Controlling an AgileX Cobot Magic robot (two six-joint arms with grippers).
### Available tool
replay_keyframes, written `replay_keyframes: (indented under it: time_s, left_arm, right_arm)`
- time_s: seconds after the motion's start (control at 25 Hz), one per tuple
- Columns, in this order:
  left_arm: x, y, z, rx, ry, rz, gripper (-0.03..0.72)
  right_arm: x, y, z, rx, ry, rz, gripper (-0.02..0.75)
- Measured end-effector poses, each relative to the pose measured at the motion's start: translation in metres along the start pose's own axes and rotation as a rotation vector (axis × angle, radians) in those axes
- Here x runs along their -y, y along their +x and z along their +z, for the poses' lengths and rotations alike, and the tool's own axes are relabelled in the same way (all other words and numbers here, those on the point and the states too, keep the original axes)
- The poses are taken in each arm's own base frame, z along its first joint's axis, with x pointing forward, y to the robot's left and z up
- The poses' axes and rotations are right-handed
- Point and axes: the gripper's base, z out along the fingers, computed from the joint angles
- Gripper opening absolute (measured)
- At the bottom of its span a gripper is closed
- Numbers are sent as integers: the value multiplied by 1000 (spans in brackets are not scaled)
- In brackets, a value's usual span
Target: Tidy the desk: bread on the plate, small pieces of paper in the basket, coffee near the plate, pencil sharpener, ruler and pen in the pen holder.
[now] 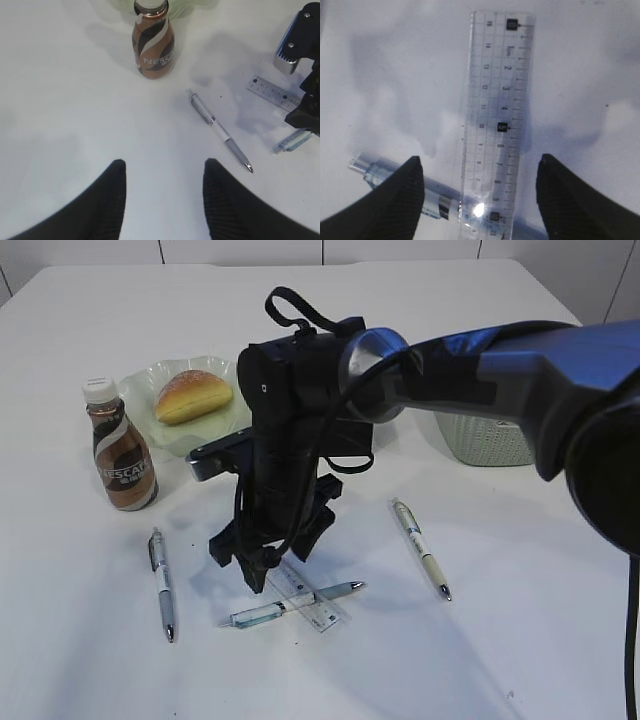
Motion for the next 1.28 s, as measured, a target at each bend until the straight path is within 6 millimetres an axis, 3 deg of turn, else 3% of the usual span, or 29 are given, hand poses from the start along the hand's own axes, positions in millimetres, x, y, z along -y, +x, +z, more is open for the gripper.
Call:
replay_keyframes:
  time_s: [0.76, 1.08, 1.28]
  left_arm:
    - [0, 0, 0, 0, -5, 4, 347]
    - [0, 0, 0, 0, -5, 4, 348]
    - [0, 0, 0, 0, -5, 4, 347]
  right_arm:
    - [5, 1, 13, -29, 38, -18, 544]
    - [5, 1, 13, -37, 43, -20, 489]
    - [6, 2, 13, -39, 45, -21, 404]
